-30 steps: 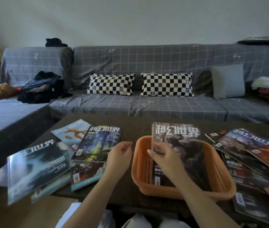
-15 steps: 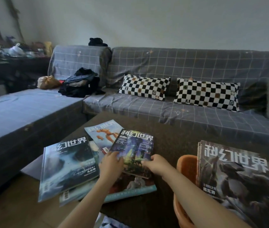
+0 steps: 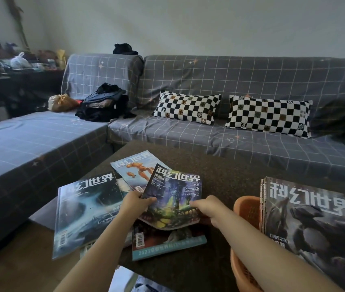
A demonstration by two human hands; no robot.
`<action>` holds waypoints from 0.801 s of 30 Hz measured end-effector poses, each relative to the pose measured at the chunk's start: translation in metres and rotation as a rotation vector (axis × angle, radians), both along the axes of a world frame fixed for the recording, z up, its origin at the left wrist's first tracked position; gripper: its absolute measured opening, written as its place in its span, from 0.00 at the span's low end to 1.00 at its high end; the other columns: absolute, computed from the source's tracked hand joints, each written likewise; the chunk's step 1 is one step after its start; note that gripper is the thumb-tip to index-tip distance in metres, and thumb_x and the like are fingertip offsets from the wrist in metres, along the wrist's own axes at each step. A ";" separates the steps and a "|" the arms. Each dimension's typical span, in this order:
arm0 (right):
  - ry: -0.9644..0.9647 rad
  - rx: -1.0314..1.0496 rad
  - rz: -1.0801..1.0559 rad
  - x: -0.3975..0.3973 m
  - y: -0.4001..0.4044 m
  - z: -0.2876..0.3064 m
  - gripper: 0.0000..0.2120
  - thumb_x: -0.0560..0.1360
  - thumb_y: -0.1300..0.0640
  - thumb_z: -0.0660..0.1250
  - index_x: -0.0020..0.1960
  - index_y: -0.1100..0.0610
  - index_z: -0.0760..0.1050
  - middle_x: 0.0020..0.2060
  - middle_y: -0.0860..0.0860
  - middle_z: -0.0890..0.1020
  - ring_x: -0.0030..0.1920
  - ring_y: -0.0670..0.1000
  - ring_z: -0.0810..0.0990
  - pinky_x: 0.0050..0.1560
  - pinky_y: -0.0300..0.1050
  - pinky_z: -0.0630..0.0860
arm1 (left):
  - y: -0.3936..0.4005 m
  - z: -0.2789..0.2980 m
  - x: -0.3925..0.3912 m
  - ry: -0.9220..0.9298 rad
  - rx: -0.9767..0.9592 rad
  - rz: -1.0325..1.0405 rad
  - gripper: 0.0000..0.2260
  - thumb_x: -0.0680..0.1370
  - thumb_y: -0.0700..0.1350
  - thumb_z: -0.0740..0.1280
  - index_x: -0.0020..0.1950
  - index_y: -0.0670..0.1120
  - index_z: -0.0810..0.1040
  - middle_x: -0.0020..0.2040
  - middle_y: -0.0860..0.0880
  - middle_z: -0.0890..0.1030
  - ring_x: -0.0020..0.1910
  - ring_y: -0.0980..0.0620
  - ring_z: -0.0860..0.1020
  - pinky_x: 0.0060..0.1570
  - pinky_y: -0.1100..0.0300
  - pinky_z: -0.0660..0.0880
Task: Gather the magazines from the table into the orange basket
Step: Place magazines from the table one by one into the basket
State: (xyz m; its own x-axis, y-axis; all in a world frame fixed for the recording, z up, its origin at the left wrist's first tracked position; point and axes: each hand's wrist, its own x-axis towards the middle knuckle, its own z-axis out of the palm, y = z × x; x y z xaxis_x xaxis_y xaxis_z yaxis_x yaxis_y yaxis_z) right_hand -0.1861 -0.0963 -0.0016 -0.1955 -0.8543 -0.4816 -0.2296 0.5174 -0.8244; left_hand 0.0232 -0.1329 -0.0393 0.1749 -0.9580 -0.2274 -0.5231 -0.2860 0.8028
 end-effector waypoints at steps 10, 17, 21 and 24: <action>-0.346 -0.169 -0.040 0.000 0.068 0.028 0.15 0.75 0.60 0.67 0.59 0.61 0.69 0.49 0.59 0.80 0.47 0.58 0.81 0.46 0.54 0.79 | 0.089 0.036 0.015 0.720 -0.156 -0.037 0.11 0.77 0.41 0.68 0.57 0.39 0.73 0.44 0.42 0.83 0.38 0.46 0.84 0.32 0.54 0.80; -0.289 -0.472 -0.047 -0.047 0.113 0.065 0.21 0.75 0.52 0.67 0.65 0.50 0.63 0.58 0.54 0.77 0.58 0.57 0.77 0.62 0.60 0.71 | 0.139 0.090 -0.024 0.830 -0.223 -0.252 0.13 0.76 0.39 0.67 0.59 0.48 0.73 0.47 0.42 0.85 0.43 0.42 0.84 0.39 0.46 0.81; -0.231 -0.563 -0.181 -0.090 0.139 0.073 0.10 0.76 0.53 0.66 0.55 0.51 0.68 0.52 0.55 0.80 0.53 0.57 0.79 0.59 0.60 0.73 | 0.149 0.097 -0.066 0.755 -0.223 -0.323 0.13 0.77 0.37 0.67 0.59 0.48 0.72 0.49 0.43 0.83 0.43 0.43 0.83 0.39 0.49 0.81; -0.148 -0.607 -0.232 -0.127 0.157 0.073 0.11 0.77 0.53 0.65 0.57 0.51 0.68 0.48 0.52 0.80 0.50 0.53 0.79 0.51 0.53 0.74 | 0.151 0.096 -0.106 0.761 -0.216 -0.362 0.10 0.77 0.37 0.67 0.56 0.46 0.72 0.49 0.42 0.82 0.43 0.45 0.83 0.39 0.51 0.80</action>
